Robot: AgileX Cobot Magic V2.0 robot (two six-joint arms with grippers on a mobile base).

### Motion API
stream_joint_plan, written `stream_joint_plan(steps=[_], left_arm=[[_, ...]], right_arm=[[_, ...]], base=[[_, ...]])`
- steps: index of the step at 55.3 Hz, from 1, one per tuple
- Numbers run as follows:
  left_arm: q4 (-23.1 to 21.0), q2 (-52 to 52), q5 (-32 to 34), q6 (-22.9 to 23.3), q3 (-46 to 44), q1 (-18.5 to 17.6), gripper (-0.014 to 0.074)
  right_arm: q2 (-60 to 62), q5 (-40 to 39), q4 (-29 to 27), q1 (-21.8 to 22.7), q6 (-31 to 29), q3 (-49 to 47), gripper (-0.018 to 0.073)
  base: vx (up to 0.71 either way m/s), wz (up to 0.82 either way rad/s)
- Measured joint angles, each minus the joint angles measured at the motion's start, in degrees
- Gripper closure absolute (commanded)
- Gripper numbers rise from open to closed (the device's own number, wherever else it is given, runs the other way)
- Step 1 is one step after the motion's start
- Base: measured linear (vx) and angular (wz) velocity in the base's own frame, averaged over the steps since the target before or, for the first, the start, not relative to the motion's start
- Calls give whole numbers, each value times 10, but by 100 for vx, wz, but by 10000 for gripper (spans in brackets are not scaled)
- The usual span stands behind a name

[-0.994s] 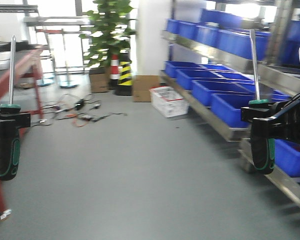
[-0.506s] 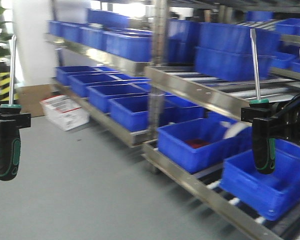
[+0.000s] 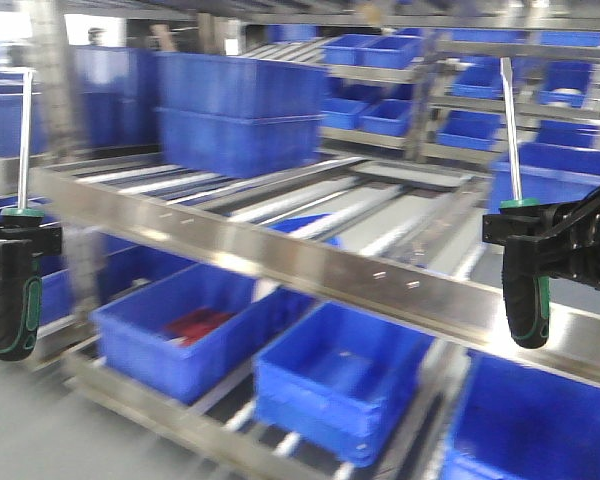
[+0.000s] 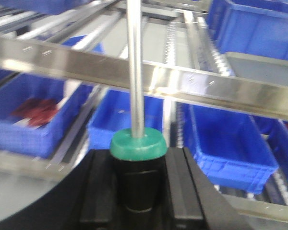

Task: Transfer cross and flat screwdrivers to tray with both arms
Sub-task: 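Drive the base to the conveyor shelf with the grey metal tray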

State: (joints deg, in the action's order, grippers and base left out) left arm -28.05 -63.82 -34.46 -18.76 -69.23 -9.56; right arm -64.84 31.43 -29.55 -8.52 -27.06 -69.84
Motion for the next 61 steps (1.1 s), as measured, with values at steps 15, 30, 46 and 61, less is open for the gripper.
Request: stream_joint_plan(steps=[15,30,46,61], left_arm=[[0,0,0,0,0,0,594],[0,0,0,0,0,0,594],[0,0,0,0,0,0,594],[0,0,0,0,0,0,594]], right_arm=[[0,1,0,0,0,0,567],[0,1,0,0,0,0,567],[0,1,0,0,0,0,567],[0,1,0,0,0,0,567]], base=[[36,-59],[35,-53],[29,-39],[24,-20]])
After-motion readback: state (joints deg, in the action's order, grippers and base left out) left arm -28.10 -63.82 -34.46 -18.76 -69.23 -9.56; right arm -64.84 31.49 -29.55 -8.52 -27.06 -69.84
